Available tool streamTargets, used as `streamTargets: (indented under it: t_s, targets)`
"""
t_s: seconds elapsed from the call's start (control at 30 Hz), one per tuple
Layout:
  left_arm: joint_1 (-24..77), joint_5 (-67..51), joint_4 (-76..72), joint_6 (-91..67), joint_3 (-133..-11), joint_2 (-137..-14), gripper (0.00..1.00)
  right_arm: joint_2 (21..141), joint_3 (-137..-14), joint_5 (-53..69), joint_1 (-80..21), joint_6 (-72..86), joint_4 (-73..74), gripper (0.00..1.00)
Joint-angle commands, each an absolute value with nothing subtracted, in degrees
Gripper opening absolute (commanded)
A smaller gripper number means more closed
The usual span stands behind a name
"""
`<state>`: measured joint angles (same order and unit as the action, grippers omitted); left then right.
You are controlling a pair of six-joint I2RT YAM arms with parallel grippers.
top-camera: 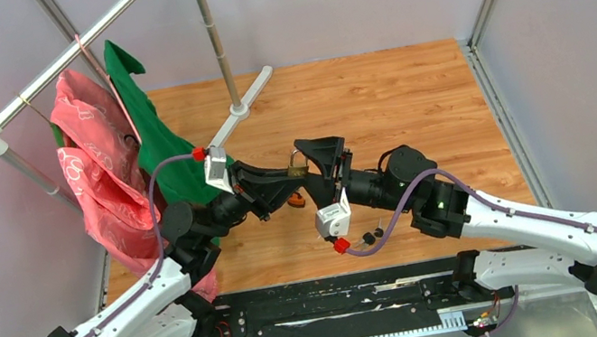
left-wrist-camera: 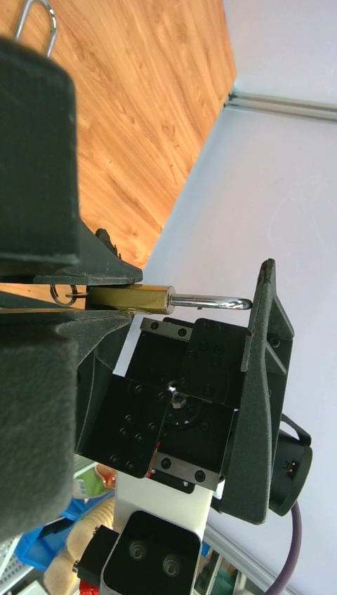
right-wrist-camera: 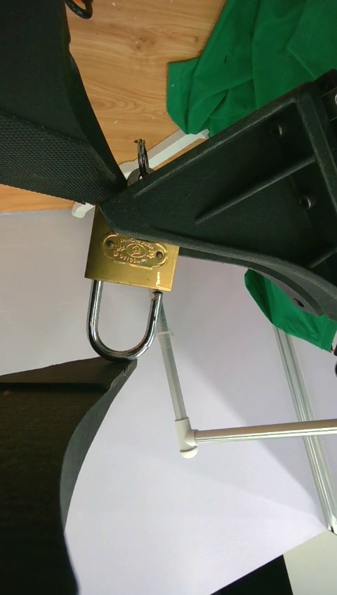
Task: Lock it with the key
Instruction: Lock the lock.
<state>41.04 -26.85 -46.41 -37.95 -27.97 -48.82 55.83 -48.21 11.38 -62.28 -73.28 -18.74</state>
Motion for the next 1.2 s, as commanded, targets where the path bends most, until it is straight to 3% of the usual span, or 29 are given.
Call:
streamTargets:
  t_s: [0.0,0.07,0.17,0.33,0.5,0.63,0.67,0.7,0.73,0.77,0.8,1.17]
  targets:
    - [40.96,-27.24,-46.21,-37.53,-29.64,-49.57,0.0,56.41,-50.5,13.97,-63.63,-74.67,-18.06,0.76]
    - [40.96,-27.46,-46.49,-37.36,-29.57,-49.65,0.0,56.4,-50.6,13.86,-63.63,-74.71,-17.78,0.71]
    - [40.97,-27.12,-46.24,-37.27,-29.65,-49.83,0.0,56.58,-50.47,14.18,-63.63,-75.03,-17.78,0.51]
    - [40.96,-27.3,-46.31,-36.93,-29.9,-49.83,0.0,56.86,-50.62,15.04,-63.69,-74.9,-17.08,0.39]
    - [40.96,-26.74,-45.67,-36.7,-30.06,-49.78,0.0,56.95,-51.06,16.08,-63.73,-73.99,-15.54,0.04]
    - [40.97,-26.78,-45.75,-36.37,-30.08,-49.83,0.0,56.78,-51.28,15.91,-63.76,-73.06,-14.18,0.0]
    - [40.96,-26.8,-45.79,-36.19,-30.13,-49.76,0.0,56.71,-51.28,15.45,-63.78,-72.59,-14.26,0.03]
    - [40.96,-26.8,-45.86,-35.94,-30.1,-49.54,0.0,56.6,-51.2,14.69,-63.81,-71.82,-14.54,0.19]
    - [40.96,-26.74,-45.92,-35.57,-30.03,-49.38,0.0,56.48,-51.26,13.74,-63.79,-70.63,-14.13,0.47]
    - [40.97,-26.58,-45.95,-35.18,-29.96,-49.13,0.0,56.17,-51.52,12.74,-63.81,-69.37,-13.27,0.67]
    - [40.96,-26.51,-45.96,-34.83,-29.87,-48.88,0.0,55.78,-51.55,10.55,-63.81,-67.97,-12.7,0.75]
    - [40.96,-27.41,-45.88,-32.36,-29.18,-47.91,0.0,47.39,-56.02,0.05,-62.84,-50.05,10.08,0.81]
